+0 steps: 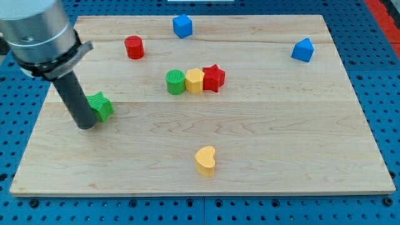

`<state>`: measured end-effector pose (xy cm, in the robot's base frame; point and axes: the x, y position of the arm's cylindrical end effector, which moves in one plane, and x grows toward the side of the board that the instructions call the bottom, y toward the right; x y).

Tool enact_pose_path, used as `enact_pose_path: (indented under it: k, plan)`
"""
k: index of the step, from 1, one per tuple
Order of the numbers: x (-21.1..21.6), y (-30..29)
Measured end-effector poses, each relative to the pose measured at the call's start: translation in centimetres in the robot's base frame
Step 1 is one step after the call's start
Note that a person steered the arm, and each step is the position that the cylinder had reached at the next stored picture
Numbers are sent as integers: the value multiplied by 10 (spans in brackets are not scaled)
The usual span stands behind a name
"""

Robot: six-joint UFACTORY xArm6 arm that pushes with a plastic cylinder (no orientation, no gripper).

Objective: Slide the green star slightly right

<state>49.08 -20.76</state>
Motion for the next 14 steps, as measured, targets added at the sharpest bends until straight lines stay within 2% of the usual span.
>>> enact_pose_path:
  k: [5,7,11,14]
  plan:
    - [-22,-27]
    - [-40,24]
    - [-39,131]
    - [-14,155]
